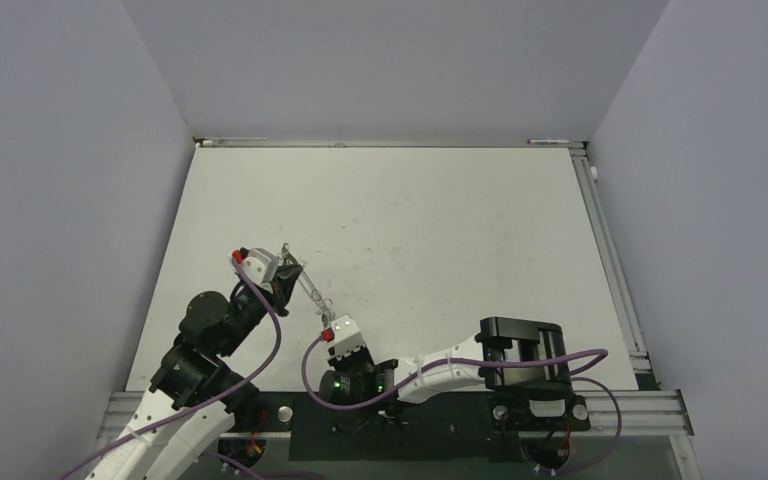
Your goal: Put the keys on the keyring
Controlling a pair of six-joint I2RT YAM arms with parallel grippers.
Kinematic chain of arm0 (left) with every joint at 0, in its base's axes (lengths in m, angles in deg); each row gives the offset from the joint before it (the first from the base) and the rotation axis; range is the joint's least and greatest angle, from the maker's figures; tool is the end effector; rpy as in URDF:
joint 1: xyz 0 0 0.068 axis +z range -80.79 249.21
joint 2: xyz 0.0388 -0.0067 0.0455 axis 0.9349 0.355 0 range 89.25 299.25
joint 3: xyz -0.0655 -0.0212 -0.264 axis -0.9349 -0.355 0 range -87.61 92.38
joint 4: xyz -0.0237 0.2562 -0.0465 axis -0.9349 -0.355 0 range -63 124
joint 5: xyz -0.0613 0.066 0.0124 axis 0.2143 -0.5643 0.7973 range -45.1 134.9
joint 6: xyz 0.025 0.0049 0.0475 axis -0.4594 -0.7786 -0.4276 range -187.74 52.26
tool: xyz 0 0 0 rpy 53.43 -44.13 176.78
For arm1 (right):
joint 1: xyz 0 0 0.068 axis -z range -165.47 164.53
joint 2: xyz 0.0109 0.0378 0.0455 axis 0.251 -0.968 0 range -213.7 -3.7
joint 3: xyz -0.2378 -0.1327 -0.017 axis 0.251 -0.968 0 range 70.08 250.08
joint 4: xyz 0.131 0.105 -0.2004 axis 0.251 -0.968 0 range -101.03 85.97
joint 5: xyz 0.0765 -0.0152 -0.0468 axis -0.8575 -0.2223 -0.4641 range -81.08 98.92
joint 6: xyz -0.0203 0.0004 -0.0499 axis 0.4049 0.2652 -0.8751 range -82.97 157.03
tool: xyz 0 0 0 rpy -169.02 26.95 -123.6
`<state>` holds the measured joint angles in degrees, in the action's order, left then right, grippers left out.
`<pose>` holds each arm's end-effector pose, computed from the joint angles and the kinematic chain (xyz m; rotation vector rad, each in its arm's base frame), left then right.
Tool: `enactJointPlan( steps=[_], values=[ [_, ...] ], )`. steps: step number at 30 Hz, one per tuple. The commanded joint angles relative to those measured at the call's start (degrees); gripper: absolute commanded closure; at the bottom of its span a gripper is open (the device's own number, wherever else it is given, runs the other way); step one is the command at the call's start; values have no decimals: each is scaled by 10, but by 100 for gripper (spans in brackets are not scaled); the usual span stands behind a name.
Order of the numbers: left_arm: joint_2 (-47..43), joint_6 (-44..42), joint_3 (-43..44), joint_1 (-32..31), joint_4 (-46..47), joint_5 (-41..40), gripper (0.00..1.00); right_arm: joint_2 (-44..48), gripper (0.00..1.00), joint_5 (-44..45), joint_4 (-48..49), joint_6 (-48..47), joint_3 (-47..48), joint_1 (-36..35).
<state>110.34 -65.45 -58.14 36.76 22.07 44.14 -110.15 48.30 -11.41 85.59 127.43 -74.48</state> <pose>0.0988 -0.0622 0.2968 0.4199 1.5977 -0.4531 0.0288 0.3563 0.1362 -0.5581 2.2261 0.3452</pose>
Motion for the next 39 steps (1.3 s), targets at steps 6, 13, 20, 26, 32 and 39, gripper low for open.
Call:
enactJointPlan(
  steps=[6, 13, 20, 26, 32, 39],
  values=[
    [0, -9, 17, 3, 22, 8, 100, -8, 95, 23, 0, -7, 24, -5],
    [-2, -9, 17, 3, 22, 8, 100, 22, 95, 39, 0, -42, 16, -10],
    [-3, -11, 15, 3, 25, 8, 100, 102, 95, 35, 54, -156, -24, -15],
    [-2, -13, 14, 3, 26, 24, 100, 170, 95, 43, 50, -218, -48, -16],
    [-5, -17, 12, 3, 28, 33, 100, 250, 95, 28, 76, -284, -104, -17],
    [-2, -19, 12, 3, 30, 50, 100, 380, 95, -33, 141, -288, -173, 16]
  ],
)
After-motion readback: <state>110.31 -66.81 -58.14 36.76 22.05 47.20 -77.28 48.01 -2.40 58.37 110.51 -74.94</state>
